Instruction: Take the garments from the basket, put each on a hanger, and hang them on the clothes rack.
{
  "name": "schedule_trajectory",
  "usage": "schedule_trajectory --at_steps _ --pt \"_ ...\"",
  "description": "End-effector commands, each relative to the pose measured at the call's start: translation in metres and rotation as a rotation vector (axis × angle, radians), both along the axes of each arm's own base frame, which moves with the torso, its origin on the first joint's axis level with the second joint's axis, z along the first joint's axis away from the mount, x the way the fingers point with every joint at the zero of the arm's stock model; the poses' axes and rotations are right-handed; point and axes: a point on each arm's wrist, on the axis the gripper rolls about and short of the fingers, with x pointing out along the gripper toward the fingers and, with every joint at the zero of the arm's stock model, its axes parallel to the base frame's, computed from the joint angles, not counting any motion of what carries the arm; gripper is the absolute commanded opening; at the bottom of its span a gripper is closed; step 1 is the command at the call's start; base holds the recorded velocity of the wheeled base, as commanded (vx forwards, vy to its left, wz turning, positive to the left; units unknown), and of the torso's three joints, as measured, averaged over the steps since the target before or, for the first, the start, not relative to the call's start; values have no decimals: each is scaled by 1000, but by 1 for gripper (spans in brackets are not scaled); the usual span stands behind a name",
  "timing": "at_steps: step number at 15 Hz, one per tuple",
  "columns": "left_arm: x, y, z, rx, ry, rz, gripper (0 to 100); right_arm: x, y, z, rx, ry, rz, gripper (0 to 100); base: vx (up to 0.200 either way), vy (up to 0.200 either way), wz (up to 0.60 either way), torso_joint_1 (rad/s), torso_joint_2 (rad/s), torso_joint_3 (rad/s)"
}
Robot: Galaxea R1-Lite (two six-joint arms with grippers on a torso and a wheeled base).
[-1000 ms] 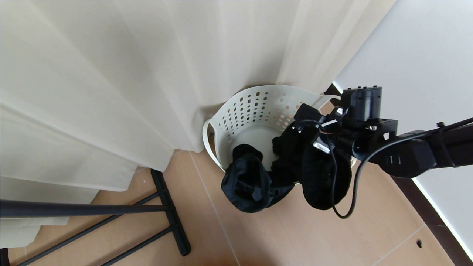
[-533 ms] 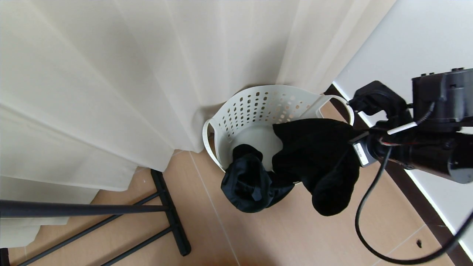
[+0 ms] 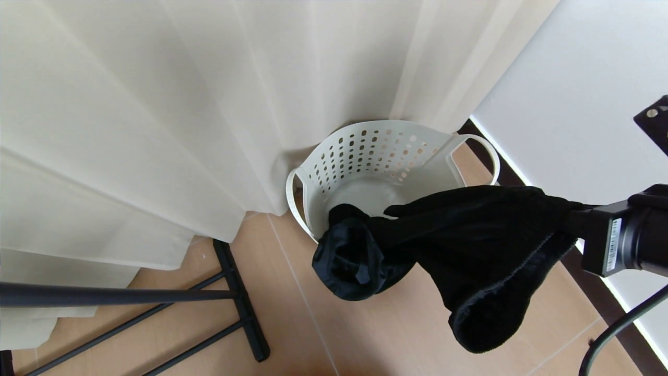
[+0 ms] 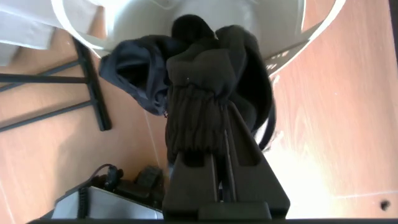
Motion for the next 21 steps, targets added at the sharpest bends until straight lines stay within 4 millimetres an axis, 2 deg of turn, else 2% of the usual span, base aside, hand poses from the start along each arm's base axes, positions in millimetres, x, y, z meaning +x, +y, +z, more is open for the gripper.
schedule_trajectory --at_steps 1,6,10,21 --pt "0 0 0 -2 -2 0 100 -10 -7 7 22 -31 9 0 0 0 0 0 0 0" --pt "0 0 0 21 -2 4 100 -10 -11 4 2 -31 -6 0 0 0 0 2 1 32" --pt "0 0 0 21 -2 -2 100 -16 -17 -3 -59 -40 9 0 0 0 0 5 1 181" --pt "0 0 0 9 -3 5 100 -12 -15 -5 -70 -24 6 0 0 0 0 1 2 203"
